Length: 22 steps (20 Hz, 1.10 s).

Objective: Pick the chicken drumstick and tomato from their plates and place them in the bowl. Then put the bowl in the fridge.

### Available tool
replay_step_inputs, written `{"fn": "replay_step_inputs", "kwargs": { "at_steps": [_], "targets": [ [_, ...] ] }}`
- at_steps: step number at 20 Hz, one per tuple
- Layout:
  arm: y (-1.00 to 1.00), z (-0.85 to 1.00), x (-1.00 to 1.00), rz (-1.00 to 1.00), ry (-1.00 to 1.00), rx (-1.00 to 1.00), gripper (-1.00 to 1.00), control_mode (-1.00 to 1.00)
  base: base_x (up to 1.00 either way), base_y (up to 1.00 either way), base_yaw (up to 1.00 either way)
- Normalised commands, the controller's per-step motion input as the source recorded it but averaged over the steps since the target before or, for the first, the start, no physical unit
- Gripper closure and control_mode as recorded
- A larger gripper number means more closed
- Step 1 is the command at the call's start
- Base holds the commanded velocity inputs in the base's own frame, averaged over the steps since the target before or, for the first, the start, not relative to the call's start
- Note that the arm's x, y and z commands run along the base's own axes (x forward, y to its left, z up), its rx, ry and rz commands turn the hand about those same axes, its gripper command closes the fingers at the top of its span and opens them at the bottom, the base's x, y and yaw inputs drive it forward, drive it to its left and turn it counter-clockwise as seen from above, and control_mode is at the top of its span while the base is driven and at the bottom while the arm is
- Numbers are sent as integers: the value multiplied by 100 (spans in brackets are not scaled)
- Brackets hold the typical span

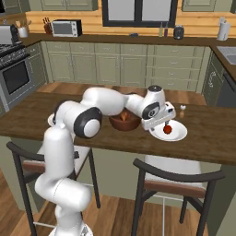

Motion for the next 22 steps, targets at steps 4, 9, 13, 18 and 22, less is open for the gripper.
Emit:
{"fn": "replay_step_inputs", "kwargs": {
  "at_steps": [4,9,13,18,22],
  "targets": [
    [-57,-1,50,-7,0,1,-100,-100,0,0,0],
    [-30,-1,53,-17,0,16,-100,-100,0,0,0],
    [-18,-2,41,-7,0,21,-100,-100,0,0,0],
    [-16,-12,26,-1,0,5,-100,-100,0,0,0],
    [0,-26,7,0,0,5,-100,-100,0,0,0]
  ]
}}
